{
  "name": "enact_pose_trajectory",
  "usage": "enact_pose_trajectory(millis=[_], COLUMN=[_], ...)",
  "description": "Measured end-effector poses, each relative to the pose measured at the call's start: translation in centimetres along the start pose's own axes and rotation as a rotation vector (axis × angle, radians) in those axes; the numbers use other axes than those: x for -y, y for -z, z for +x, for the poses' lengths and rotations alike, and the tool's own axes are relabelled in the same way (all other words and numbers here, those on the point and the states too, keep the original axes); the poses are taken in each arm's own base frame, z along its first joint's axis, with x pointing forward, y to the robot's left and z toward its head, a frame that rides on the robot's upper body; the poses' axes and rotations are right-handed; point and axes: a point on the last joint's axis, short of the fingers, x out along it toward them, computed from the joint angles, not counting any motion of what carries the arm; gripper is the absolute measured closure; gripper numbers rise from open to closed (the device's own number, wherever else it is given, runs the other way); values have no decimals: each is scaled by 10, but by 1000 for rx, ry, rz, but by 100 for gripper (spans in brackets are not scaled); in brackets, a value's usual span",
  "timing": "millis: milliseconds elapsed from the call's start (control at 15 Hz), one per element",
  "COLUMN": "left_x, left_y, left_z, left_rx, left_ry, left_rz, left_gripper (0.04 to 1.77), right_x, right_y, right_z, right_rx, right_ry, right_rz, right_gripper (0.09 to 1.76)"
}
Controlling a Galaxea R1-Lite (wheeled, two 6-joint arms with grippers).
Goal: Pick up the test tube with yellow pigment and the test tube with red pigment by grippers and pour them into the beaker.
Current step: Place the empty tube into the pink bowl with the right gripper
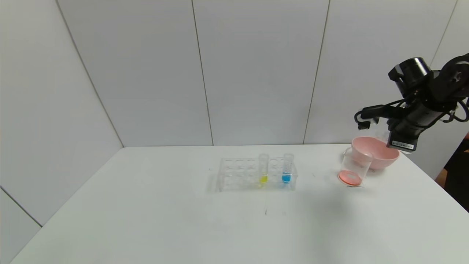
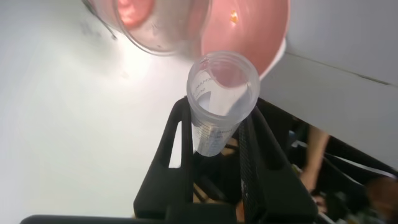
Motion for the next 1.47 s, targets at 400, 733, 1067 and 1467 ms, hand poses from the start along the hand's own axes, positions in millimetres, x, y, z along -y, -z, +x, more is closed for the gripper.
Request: enact_pose_trajectory(millis=[400, 733, 1067, 1467], left_x=[0, 0, 0, 0], left_y=[0, 0, 0, 0], left_z=[0, 0, 0, 0], left_rx=[0, 0, 0, 0], left_ry=[0, 0, 0, 0], left_rz=[0, 0, 0, 0], left_gripper=[9, 9, 9, 9], right_x=[14, 29, 41, 39], right_y=[41, 61, 69, 68], right_z=[-25, -38, -10, 58], right_rx=[247, 430, 710, 694], right_ry=[-209, -199, 53, 146], right_rz=[519, 824, 891, 1020], right_gripper=[136, 136, 136, 136])
